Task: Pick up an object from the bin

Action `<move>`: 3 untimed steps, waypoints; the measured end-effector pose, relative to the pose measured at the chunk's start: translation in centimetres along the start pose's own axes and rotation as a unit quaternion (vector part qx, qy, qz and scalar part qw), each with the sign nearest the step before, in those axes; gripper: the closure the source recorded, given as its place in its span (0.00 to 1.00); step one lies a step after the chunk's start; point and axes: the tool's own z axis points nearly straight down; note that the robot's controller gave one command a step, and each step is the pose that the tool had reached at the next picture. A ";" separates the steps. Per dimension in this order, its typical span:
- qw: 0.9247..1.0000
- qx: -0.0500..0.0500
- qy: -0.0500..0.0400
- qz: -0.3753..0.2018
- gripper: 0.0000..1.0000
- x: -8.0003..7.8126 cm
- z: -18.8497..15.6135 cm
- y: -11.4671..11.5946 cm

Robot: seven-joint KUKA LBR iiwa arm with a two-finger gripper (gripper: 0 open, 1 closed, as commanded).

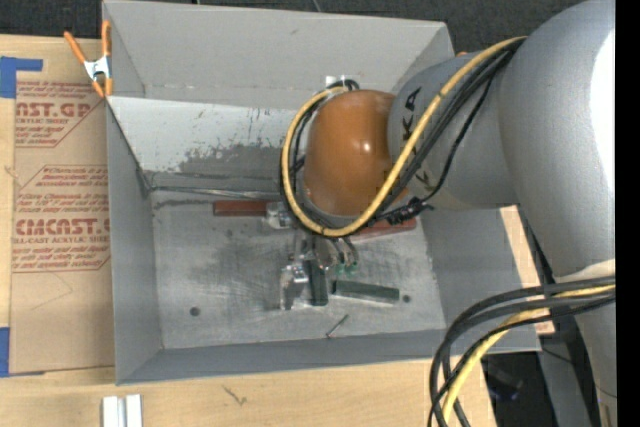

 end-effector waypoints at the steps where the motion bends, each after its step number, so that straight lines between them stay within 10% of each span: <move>1: 0.995 0.000 0.001 0.104 1.00 4.5 2.0 -8.3; 3: 0.994 -0.001 0.002 0.111 1.00 4.6 -4.3 -9.0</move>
Offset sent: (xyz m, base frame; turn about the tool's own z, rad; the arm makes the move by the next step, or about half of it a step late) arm 0.0000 0.0000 0.0000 0.0000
